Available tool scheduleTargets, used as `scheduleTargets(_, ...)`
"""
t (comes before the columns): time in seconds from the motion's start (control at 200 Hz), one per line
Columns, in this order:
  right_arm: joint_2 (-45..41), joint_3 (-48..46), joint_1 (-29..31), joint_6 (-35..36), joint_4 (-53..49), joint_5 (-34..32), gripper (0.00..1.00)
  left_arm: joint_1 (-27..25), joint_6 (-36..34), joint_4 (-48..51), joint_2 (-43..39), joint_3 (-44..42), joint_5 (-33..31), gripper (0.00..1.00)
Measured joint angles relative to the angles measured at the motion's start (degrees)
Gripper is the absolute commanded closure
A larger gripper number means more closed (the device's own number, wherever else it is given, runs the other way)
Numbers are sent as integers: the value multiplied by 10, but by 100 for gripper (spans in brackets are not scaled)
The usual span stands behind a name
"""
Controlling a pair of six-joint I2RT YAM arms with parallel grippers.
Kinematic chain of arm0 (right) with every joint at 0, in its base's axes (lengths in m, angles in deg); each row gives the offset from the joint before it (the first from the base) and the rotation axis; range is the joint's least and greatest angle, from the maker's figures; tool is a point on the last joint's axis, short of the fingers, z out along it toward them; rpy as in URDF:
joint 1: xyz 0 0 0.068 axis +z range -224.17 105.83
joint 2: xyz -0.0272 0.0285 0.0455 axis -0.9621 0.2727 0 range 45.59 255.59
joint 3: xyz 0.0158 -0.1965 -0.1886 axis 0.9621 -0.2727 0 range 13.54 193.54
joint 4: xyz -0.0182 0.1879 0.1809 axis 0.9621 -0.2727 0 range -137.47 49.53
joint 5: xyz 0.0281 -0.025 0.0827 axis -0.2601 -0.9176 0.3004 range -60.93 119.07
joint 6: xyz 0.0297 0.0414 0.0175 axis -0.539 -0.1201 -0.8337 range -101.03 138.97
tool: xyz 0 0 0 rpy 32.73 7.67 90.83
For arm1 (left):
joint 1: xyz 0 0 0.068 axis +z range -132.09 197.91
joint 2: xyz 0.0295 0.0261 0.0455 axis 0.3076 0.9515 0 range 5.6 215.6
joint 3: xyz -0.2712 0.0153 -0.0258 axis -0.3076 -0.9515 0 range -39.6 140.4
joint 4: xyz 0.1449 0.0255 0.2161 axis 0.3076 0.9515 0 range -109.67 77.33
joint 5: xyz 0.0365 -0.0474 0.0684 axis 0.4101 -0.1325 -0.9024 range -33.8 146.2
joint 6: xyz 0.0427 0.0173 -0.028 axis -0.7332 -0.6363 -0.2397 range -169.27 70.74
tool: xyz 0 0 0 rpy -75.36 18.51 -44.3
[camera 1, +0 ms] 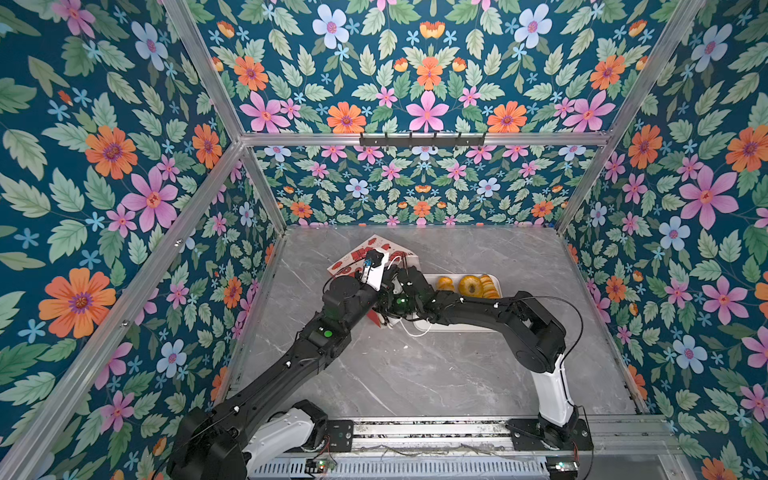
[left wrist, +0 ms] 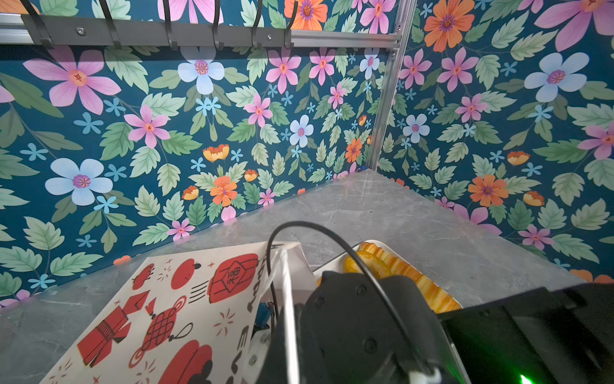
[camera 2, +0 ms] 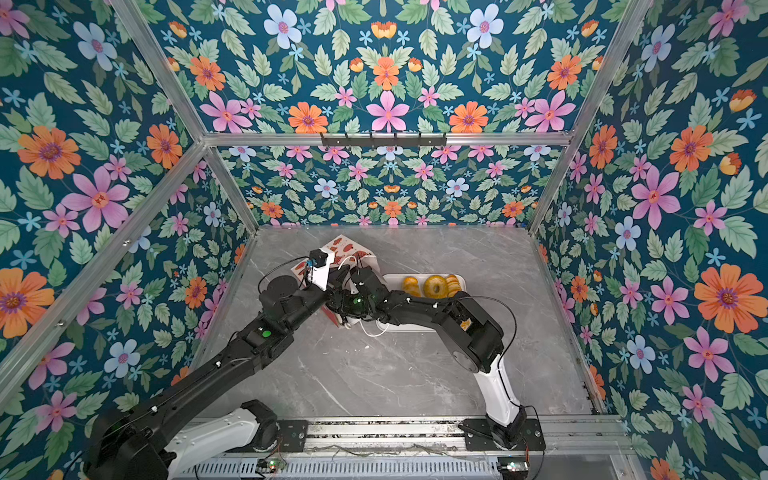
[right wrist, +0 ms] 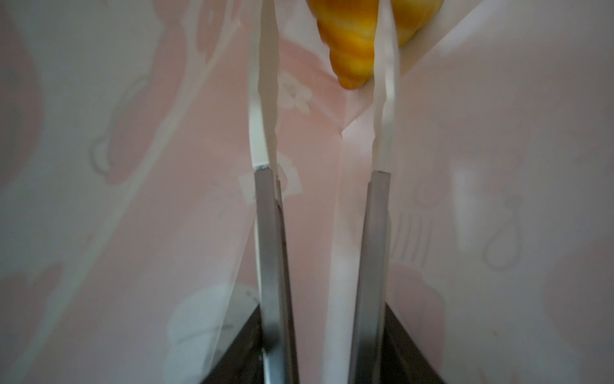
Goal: Take the fake bread out of the paper bag
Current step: 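Reach the tongs deep into the bag toward the yellow croissant with the right gripper, then close the tongs on the yellow croissant inside the bag with the right gripper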
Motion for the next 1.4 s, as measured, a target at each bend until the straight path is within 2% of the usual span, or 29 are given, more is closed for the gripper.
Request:
scheduleTargets(0.405,46,61,-17,0,-5,2,52,0,2,3,3,1,4,100)
scheduleTargets(0.645,58,68,-21,-16,3,-1,52,0,5,3,7,1,8,100)
scheduleTargets(1.4,63,52,-24,-15,0,-15,76,0,3,3,0,-1,5,100)
